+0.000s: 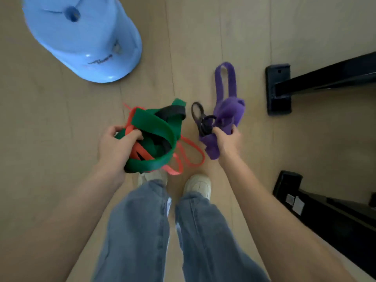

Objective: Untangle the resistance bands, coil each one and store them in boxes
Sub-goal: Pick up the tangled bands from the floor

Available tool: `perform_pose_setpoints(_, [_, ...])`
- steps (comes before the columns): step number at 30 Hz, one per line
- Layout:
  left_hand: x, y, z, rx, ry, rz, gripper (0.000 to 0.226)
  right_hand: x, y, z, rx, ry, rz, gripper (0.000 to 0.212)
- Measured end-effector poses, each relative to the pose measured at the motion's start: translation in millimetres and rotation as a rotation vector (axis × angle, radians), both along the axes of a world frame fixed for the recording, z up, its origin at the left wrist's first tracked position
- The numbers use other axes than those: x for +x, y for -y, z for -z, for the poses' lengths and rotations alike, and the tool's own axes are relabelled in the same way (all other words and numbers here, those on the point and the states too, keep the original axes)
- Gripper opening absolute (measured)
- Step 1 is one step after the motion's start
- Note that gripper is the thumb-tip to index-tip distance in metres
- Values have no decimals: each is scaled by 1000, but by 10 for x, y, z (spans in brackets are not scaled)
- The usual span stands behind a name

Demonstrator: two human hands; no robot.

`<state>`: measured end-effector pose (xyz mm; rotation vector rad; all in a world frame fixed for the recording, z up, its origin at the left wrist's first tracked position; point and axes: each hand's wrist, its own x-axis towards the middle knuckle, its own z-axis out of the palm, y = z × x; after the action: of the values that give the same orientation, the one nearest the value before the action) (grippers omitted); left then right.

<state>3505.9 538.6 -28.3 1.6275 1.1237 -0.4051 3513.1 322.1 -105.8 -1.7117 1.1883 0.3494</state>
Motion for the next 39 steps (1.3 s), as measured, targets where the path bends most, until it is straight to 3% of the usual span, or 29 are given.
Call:
perform_pose_setpoints(2, [-45, -121, -746, -22, -7, -95, 21, -206, -138, -927, 76, 111, -97, 19])
perform_pose_setpoints(5, [-99, -420, -2018, -34, 12, -188, 21, -400, -342, -2437, 137, 180, -382, 14])
perform_pose_setpoints(8, [-134, -742, -3194, -6, 72, -278, 22, -376, -619, -3808, 69, 268, -790, 23])
perform_pose_setpoints(11, [-155, -1127, -4176, 58, 141, -354, 23, -67, -1007, -4744, 49, 377, -1119, 27])
perform_pose_setpoints(14, [-236, -1523, -4845, 127, 179, -410, 26, 246, -1526, -5319, 135, 415, -1380, 31])
perform_pose_setpoints(18, [-418, -2115, -5309, 261, 225, -512, 20, 518, -2389, -5716, 206, 547, -1542, 28])
perform_pose_setpoints(24, [-610, -3178, -5292, 342, 203, -729, 20, 975, -3657, -5686, 95, 705, -1621, 22])
perform_pose_setpoints(28, [-344, -3971, -5274, 320, 163, -789, 31, 1496, -4566, -5694, -53, 669, -1599, 23])
perform_pose_setpoints(32, [-105, -4587, -5330, 316, 168, -860, 41, 1942, -5292, -5860, -52, 652, -1674, 28])
perform_pose_setpoints(39, [213, -5087, -5029, 327, 164, -1023, 31, 2523, -6360, -5769, 30, 659, -2031, 27])
